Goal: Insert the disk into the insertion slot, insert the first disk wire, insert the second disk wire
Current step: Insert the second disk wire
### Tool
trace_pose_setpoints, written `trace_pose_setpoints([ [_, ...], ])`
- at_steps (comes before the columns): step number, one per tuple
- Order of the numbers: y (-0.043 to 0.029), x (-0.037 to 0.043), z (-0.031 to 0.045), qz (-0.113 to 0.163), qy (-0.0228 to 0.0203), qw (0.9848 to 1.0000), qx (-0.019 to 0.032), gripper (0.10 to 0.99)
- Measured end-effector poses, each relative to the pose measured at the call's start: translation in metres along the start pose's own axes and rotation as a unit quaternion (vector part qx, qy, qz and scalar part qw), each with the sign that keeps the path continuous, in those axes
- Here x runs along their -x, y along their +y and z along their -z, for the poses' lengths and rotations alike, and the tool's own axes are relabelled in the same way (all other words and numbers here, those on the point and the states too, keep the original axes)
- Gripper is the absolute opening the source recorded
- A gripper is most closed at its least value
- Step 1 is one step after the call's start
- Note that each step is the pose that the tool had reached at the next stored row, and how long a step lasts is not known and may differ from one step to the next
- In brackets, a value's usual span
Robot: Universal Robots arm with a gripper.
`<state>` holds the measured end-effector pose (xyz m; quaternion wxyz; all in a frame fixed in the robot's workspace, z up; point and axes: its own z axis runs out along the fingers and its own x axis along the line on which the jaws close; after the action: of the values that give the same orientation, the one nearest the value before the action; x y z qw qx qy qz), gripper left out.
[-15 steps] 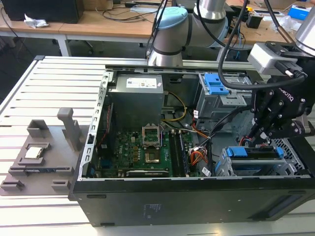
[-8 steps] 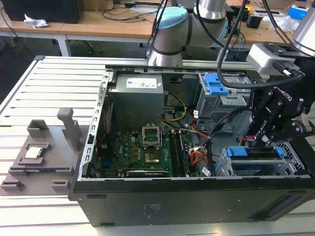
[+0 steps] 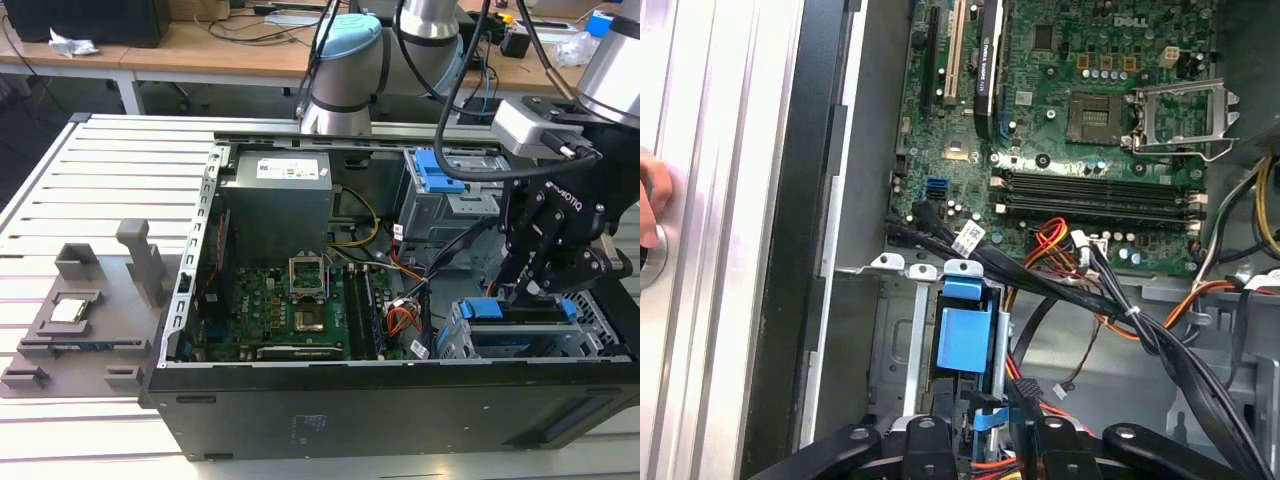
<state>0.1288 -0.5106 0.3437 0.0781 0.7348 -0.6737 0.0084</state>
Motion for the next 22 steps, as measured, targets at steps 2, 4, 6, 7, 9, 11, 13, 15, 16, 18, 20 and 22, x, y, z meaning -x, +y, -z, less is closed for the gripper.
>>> trace_pose_setpoints([
  [2, -0.0001, 0.0001, -0.0009, 0.000, 0.0021, 1.0000, 0.0002, 0.361],
  [4, -0.0001, 0.0001, -0.0009, 0.000, 0.0032, 1.0000, 0.0003, 0.361],
  [6, -0.0001, 0.0000, -0.0009, 0.000, 0.0041, 1.0000, 0.0004, 0.345],
  [7, -0.0001, 0.0000, -0.0009, 0.000, 0.0046, 1.0000, 0.0005, 0.278],
  [9, -0.0001, 0.0000, -0.0010, -0.001, 0.0060, 1.0000, 0.0006, 0.145],
  [11, -0.0001, 0.0000, -0.0009, -0.001, 0.0070, 1.0000, 0.0007, 0.145],
  [13, 0.0000, -0.0007, -0.0010, -0.001, 0.0054, 1.0000, 0.0005, 0.145],
  [15, -0.0005, -0.0026, -0.0007, 0.000, -0.0037, 1.0000, -0.0003, 0.145],
  [16, -0.0020, -0.0051, -0.0006, 0.001, -0.0149, 0.9999, -0.0011, 0.145],
  [18, -0.0035, -0.0076, -0.0007, 0.002, -0.0230, 0.9997, -0.0015, 0.145],
  [20, -0.0036, -0.0155, -0.0016, 0.004, -0.0411, 0.9991, -0.0028, 0.145],
  [22, -0.0034, -0.0216, -0.0024, 0.006, -0.0580, 0.9983, -0.0043, 0.145],
])
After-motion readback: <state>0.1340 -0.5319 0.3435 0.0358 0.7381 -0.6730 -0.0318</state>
